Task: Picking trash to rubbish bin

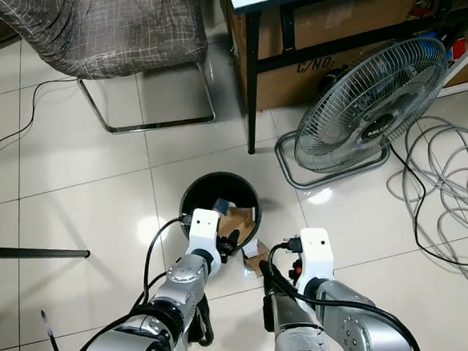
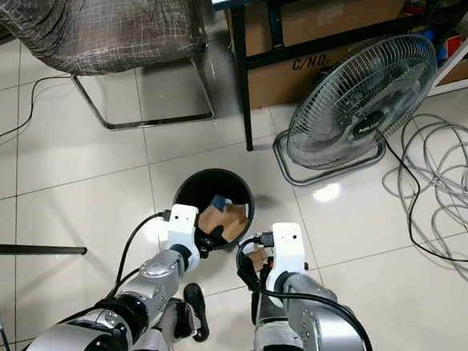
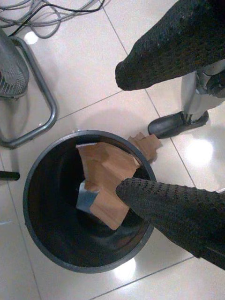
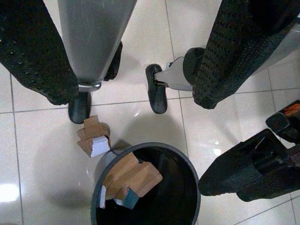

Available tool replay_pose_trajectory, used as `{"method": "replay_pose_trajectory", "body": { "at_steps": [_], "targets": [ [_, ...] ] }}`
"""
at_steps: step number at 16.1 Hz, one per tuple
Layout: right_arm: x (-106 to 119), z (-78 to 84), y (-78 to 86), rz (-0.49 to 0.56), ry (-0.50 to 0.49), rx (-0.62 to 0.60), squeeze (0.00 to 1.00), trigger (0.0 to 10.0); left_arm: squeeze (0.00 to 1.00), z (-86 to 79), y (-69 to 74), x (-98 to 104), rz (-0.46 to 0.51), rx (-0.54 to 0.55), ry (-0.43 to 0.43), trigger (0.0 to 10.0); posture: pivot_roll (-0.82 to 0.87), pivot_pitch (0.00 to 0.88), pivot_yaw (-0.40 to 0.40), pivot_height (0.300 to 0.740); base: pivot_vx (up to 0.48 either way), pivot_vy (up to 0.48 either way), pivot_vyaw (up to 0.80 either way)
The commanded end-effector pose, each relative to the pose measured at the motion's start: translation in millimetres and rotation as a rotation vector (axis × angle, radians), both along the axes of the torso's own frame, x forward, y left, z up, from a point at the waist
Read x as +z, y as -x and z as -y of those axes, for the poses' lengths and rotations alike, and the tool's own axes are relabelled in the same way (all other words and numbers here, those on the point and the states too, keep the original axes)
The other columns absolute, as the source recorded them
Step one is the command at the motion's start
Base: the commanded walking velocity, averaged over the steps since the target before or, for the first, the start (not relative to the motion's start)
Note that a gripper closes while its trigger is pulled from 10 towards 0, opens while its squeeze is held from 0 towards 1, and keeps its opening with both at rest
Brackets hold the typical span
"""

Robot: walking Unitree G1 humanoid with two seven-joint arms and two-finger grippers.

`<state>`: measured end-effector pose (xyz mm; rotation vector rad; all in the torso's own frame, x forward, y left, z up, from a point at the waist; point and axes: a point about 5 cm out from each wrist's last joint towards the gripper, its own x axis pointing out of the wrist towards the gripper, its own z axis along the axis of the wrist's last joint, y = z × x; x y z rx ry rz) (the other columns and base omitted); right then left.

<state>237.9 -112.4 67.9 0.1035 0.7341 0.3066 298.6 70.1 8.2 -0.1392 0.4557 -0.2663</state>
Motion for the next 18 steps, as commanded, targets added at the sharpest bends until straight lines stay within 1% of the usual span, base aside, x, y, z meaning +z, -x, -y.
{"method": "replay_pose_trajectory", "body": {
  "at_steps": [1, 3, 4, 5, 6, 7, 9, 10, 11, 12, 13, 14, 16, 18],
  "targets": [
    [-8, -2.7, 4.2, -0.034, -0.007, 0.010, 0.00, 10.0, 1.00, -6.3, 9.2, -11, -0.040, 0.013, -0.014, 10.0, -0.30, 0.386, 0.119, 0.740, 0.000, 0.000, 0.00],
    [-7, -6.0, -3.2, -0.019, -0.010, 0.020, 0.00, 10.0, 1.00, -14.1, 6.3, -9, -0.021, 0.026, -0.016, 10.0, -0.29, 0.360, 0.122, 0.740, 0.000, 0.000, 0.00],
    [-6, -7.7, -7.2, -0.007, -0.012, 0.024, 0.00, 10.0, 1.00, -20.1, 4.0, -7, 0.000, 0.036, -0.018, 10.0, -0.28, 0.352, 0.123, 0.740, 0.000, 0.000, 0.00],
    [-5, -9.3, -12.6, 0.006, -0.013, 0.028, 0.00, 10.0, 1.00, -26.3, 0.4, -3, 0.031, 0.037, -0.024, 10.0, -0.26, 0.325, 0.126, 0.740, 0.000, 0.000, 0.00],
    [-5, -9.9, -14.9, 0.010, -0.013, 0.029, 0.00, 10.0, 1.00, -28.6, -1.1, -1, 0.042, 0.037, -0.029, 10.0, -0.26, 0.319, 0.127, 0.740, 0.000, 0.000, 0.00],
    [-5, -12.9, -19.5, 0.025, -0.015, 0.041, 0.00, 10.0, 1.00, -38.5, -4.9, 4, 0.088, 0.050, -0.055, 10.0, -0.23, 0.292, 0.130, 0.740, 0.000, 0.000, 0.00],
    [-6, -23.5, -35.5, 0.061, -0.024, 0.072, 0.00, 10.0, 1.00, -65.1, -10.2, 14, 0.176, 0.084, -0.101, 10.0, -0.17, 0.237, 0.137, 0.740, 0.000, 0.000, 0.00],
    [-6, -25.4, -38.2, 0.068, -0.025, 0.077, 0.00, 10.0, 1.00, -68.9, -10.3, 15, 0.186, 0.091, -0.103, 10.0, -0.16, 0.227, 0.138, 0.740, 0.000, 0.000, 0.00],
    [-4, -29.2, -44.0, 0.087, -0.027, 0.083, 0.00, 10.0, 1.00, -76.2, -9.7, 18, 0.217, 0.099, -0.110, 10.0, -0.14, 0.204, 0.141, 0.740, 0.000, 0.000, 0.00],
    [-3, -31.9, -49.9, 0.102, -0.031, 0.085, 0.00, 10.0, 1.00, -80.5, -10.2, 21, 0.237, 0.103, -0.115, 10.0, -0.13, 0.189, 0.140, 0.740, 0.000, 0.000, 0.00],
    [-2, -33.2, -51.7, 0.112, -0.035, 0.086, 0.00, 10.0, 1.00, -82.3, -9.6, 23, 0.255, 0.104, -0.118, 10.0, -0.13, 0.189, 0.140, 0.740, 0.000, 0.000, 0.00],
    [-1, -36.0, -56.6, 0.126, -0.038, 0.089, 0.00, 10.0, 1.00, -86.3, -9.9, 28, 0.297, 0.107, -0.133, 10.0, -0.13, 0.162, 0.136, 0.740, 0.000, 0.000, 0.00],
    [3, -39.9, -65.0, 0.174, -0.028, 0.116, 0.00, 10.0, 1.00, -97.1, -9.8, 44, 0.384, 0.159, -0.154, 10.0, -0.12, 0.119, 0.124, 0.740, 0.000, 0.000, 0.00],
    [4, -38.4, -69.7, 0.205, -0.010, 0.120, 0.00, 10.0, 1.00, -99.2, -12.8, 52, 0.408, 0.169, -0.152, 10.0, -0.11, 0.098, 0.122, 0.740, 0.000, 0.000, 0.00]
  ]
}}
